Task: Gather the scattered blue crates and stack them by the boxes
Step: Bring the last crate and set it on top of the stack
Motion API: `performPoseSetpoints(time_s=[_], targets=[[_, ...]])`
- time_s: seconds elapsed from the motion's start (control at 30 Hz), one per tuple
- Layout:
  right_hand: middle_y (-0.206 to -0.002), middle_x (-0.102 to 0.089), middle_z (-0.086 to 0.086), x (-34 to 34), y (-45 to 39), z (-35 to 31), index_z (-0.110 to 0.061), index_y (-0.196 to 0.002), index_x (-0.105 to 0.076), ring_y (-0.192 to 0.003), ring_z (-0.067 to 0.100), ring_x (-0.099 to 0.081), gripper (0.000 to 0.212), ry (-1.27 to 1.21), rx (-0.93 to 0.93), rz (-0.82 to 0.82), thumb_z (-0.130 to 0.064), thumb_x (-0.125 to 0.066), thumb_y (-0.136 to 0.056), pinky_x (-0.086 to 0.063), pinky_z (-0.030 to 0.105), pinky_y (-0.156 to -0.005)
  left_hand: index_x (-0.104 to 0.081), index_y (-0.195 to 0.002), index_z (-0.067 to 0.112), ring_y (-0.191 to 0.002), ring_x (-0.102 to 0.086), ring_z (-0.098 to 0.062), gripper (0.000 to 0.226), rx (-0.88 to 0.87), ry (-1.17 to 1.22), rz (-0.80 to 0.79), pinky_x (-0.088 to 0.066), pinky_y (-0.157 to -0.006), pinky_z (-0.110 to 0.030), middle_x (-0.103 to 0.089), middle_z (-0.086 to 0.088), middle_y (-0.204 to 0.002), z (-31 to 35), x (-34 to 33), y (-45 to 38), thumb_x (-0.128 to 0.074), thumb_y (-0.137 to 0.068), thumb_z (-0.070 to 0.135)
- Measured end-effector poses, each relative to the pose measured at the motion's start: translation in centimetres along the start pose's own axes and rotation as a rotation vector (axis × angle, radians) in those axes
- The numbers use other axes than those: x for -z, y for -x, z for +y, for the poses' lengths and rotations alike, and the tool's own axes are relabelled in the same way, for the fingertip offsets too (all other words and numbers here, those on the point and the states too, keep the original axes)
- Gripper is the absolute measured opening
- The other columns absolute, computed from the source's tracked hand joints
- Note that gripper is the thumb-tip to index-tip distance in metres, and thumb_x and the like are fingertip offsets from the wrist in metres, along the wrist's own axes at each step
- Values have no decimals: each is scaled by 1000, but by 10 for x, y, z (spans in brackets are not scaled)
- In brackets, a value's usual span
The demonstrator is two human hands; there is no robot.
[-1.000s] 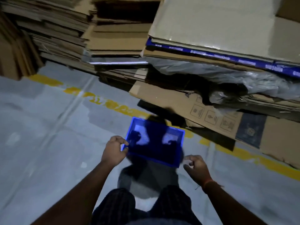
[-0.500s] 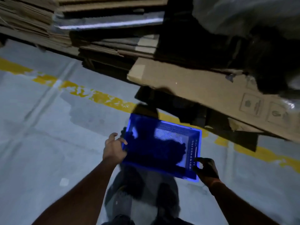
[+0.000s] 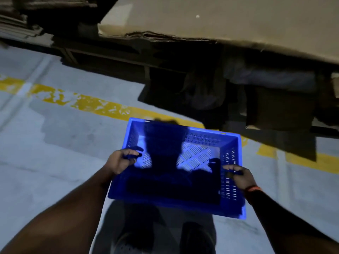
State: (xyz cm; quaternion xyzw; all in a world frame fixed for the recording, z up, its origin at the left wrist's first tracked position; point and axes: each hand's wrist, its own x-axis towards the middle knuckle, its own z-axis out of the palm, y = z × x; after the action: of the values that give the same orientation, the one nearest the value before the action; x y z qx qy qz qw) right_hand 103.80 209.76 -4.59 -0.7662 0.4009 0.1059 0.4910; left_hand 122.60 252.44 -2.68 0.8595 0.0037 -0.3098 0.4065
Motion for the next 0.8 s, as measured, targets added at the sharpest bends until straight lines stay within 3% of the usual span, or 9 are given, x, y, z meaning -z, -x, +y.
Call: performPoseSetpoints(time_s=[0.1, 0.23, 0.3, 0.4, 0.5, 0.63, 0.73, 0.8], targets=[[-80, -76, -7, 6, 8, -6, -18, -84, -76, -83, 20, -66, 33, -88, 24, -13, 13, -68, -79, -56, 24, -78, -75, -98, 23, -97, -65, -24, 37, -17, 84, -56, -53, -79, -14, -72, -9, -100, -4, 3, 5, -64, -88, -11], [-72, -75, -11, 34, 50, -21, -12, -83, -75, -67, 0, -67, 33, -137, 6, -48, 19, -63, -80, -54, 11, -65, -77, -94, 16, -93, -64, -22, 28, 18, 252, -4, -53, -93, -40, -73, -11, -104, 9, 11, 44, -68, -87, -9], [-72, -74, -12, 54, 82, -35, -10, -84, -74, -65, -5, -66, 34, -155, 8, -74, 20, -61, -81, -51, 8, -63, -77, -96, 13, -91, -64, -20, 23, 28, 261, 1, -51, -96, -42, -75, -8, -99, 27, 25, 72, -69, -87, -8], [-76, -76, -12, 91, 137, -47, -10, -87, -75, -76, 1, -68, 34, -169, -11, -92, 21, -62, -81, -53, 10, -70, -77, -96, 16, -89, -65, -15, 26, 15, 235, -24, -52, -91, -32, -78, 10, -88, 73, 46, 127, -68, -88, -8], [-86, -76, -7, 129, 203, -65, -14, -94, -76, -85, 12, -68, 35, -184, -31, -80, 17, -64, -81, -55, 12, -74, -77, -98, 18, -84, -64, -8, 27, 5, 186, -44, -51, -82, -18, -77, 17, -83, 121, 63, 180, -69, -88, -6], [-87, -72, -6, 191, 299, -92, -14, -96, -75, -66, -10, -62, 30, -174, -50, 28, 11, -68, -81, -49, 4, -66, -79, -98, 26, -82, -67, -8, 23, -26, 78, -84, -53, -87, -31, -79, 7, -95, 186, 85, 248, -75, -85, 7], [-87, -74, -13, 242, 366, -98, -20, -94, -75, -70, -11, -62, 31, -144, -52, 68, 9, -71, -80, -46, 2, -71, -79, -94, 31, -85, -69, -1, 24, -66, 29, -148, -54, -90, -33, -78, 16, -94, 236, 91, 293, -78, -83, 10], [-80, -74, -22, 278, 412, -90, -26, -91, -75, -70, -8, -62, 35, -150, -68, 96, 7, -72, -79, -46, 5, -72, -80, -98, 34, -93, -72, -8, 23, -100, -14, -218, -57, -92, -38, -79, 11, -99, 278, 86, 321, -81, -79, 21]])
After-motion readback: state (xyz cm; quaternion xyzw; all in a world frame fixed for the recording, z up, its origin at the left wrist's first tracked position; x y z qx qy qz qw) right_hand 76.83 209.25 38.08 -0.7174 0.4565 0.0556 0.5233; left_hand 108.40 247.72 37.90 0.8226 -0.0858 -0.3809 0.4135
